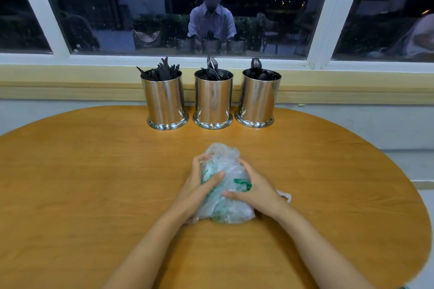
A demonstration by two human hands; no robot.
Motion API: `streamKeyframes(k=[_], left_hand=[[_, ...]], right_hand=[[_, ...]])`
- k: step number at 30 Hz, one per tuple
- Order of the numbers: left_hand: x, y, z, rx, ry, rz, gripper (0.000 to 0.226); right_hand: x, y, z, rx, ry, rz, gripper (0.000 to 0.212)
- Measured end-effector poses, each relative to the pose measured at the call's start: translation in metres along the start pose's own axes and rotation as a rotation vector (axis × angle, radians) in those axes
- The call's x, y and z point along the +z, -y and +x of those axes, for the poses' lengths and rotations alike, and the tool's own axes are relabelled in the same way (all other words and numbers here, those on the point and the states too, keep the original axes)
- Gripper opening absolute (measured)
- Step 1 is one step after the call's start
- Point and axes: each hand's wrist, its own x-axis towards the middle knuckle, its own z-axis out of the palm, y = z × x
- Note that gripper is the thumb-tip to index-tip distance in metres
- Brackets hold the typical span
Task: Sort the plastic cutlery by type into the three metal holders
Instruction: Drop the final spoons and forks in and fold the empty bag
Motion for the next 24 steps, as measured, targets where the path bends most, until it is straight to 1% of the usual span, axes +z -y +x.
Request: streamKeyframes(k=[1, 2, 3, 4, 5, 6, 7, 8, 9, 10, 11, 12, 13, 14, 15, 16, 17, 18, 19, 20, 22, 24], left_hand=[[-0.004, 0.002, -0.001, -0.044, 0.057, 0.085, 0.078], [-0.007, 0.003, 0.0, -0.068, 0.09, 0.221, 0.096], [-0.009, 0.005, 0.001, -0.066, 0.116, 0.353, 0.111], [-0.009, 0.005, 0.002, -0.038, 0.149, 0.446, 0.121], [-0.007, 0.005, 0.002, -0.008, 0.189, 0.471, 0.128], [-0.004, 0.001, 0.001, 0.001, 0.238, 0.416, 0.13], [0.001, -0.005, 0.0, -0.017, 0.276, 0.285, 0.123], [0.008, -0.012, -0.002, -0.031, 0.286, 0.111, 0.108], [0.016, -0.018, -0.004, -0.028, 0.266, -0.047, 0.091], [0.026, -0.024, -0.005, -0.023, 0.223, -0.155, 0.076], [0.037, -0.031, -0.005, -0.008, 0.173, -0.215, 0.067], [0.048, -0.04, -0.005, 0.01, 0.131, -0.253, 0.064], [0.059, -0.049, -0.004, 0.028, 0.099, -0.286, 0.065], [0.072, -0.06, -0.004, 0.048, 0.08, -0.322, 0.066], [0.084, -0.071, -0.003, 0.069, 0.074, -0.358, 0.067], [0.098, -0.082, -0.003, 0.088, 0.08, -0.388, 0.068], [0.113, -0.092, -0.002, 0.1, 0.096, -0.405, 0.068], [0.129, -0.103, -0.002, 0.114, 0.131, -0.4, 0.071], [0.145, -0.113, -0.002, 0.123, 0.18, -0.387, 0.073], [0.163, -0.122, -0.003, 0.138, 0.243, -0.379, 0.072], [0.203, -0.138, -0.007, 0.159, 0.381, -0.374, 0.064], [0.248, -0.15, -0.013, 0.141, 0.53, -0.371, 0.059]], right_hand=[[-0.003, -0.002, 0.002, 0.045, 0.009, 0.036, 0.091], [-0.006, -0.003, 0.003, 0.056, 0.023, 0.095, 0.079], [-0.008, -0.004, 0.003, 0.051, 0.044, 0.187, 0.064], [-0.011, -0.003, 0.001, 0.049, 0.065, 0.3, 0.05], [-0.014, -0.002, -0.002, 0.054, 0.076, 0.403, 0.04], [-0.018, 0.0, -0.005, 0.067, 0.071, 0.495, 0.035], [-0.022, 0.001, -0.01, 0.076, 0.056, 0.578, 0.033], [-0.027, 0.004, -0.015, 0.082, 0.03, 0.654, 0.034], [-0.031, 0.006, -0.02, 0.087, -0.008, 0.721, 0.036], [-0.037, 0.009, -0.026, 0.082, -0.053, 0.739, 0.04], [-0.045, 0.01, -0.032, 0.055, -0.107, 0.693, 0.042], [-0.054, 0.013, -0.04, 0.023, -0.13, 0.606, 0.046], [-0.064, 0.017, -0.051, -0.005, -0.109, 0.525, 0.054], [-0.076, 0.017, -0.061, -0.014, -0.051, 0.511, 0.068], [-0.088, 0.014, -0.071, -0.015, 0.012, 0.562, 0.084], [-0.1, 0.012, -0.085, -0.032, 0.049, 0.629, 0.095], [-0.11, 0.011, -0.098, -0.066, 0.051, 0.669, 0.099], [-0.121, 0.008, -0.112, -0.085, 0.008, 0.665, 0.101], [-0.131, 0.004, -0.124, -0.104, -0.07, 0.632, 0.103], [-0.142, -0.001, -0.136, -0.115, -0.168, 0.61, 0.1], [-0.171, -0.022, -0.161, -0.114, -0.365, 0.588, 0.085], [-0.202, -0.047, -0.191, -0.078, -0.513, 0.533, 0.076]])
